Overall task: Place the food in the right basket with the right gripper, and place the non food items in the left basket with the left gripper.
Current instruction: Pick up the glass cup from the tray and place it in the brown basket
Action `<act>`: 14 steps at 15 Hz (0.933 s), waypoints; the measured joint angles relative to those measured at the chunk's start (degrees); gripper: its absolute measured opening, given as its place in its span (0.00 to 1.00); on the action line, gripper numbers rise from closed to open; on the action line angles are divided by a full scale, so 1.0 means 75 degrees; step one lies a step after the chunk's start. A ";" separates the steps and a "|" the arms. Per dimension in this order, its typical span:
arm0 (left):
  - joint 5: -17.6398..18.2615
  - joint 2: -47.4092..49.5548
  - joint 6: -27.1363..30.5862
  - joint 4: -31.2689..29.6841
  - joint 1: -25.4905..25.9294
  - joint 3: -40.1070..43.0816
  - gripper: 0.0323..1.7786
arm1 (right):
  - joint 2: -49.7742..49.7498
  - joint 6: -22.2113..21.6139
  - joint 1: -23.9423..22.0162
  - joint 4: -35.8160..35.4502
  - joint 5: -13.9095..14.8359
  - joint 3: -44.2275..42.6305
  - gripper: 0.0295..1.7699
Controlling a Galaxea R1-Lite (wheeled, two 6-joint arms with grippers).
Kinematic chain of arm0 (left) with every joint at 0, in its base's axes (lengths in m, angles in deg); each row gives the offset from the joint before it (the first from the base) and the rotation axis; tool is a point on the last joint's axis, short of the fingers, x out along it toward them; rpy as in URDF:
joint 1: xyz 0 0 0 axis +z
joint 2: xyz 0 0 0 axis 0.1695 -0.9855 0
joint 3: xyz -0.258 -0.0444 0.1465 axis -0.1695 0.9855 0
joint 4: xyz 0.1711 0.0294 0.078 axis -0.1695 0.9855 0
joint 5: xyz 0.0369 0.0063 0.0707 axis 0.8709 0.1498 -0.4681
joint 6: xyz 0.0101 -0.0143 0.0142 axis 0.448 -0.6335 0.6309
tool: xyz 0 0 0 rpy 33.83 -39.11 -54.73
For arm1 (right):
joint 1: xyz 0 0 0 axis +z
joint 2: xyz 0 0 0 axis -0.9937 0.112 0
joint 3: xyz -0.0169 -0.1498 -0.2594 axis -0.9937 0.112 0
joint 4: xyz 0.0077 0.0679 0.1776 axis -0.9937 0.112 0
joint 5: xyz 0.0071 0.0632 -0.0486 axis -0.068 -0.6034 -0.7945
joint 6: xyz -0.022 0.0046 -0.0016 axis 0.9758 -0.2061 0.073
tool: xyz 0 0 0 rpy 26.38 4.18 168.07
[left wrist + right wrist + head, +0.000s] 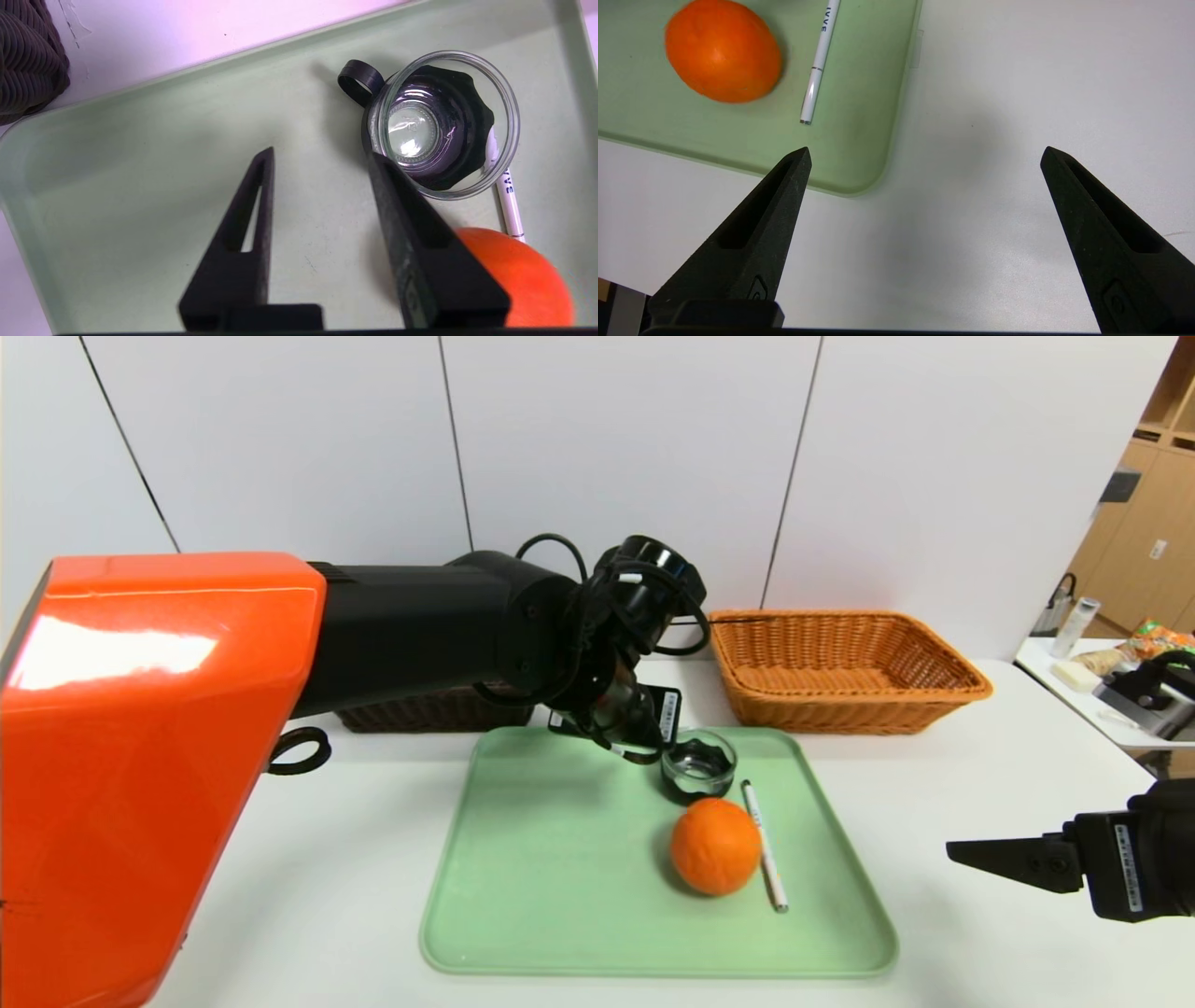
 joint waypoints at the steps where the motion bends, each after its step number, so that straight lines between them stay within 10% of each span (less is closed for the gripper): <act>1: -0.0007 0.0000 -0.0007 -0.0003 0.0000 -0.0002 0.51 | 0.0000 0.0000 -0.0003 0.0003 -0.0003 0.0003 0.96; 14: -0.0018 -0.0471 -0.0081 -0.0371 -0.0117 -0.0013 0.87 | 0.0047 0.0013 0.0011 -0.0070 -0.0015 -0.0011 0.96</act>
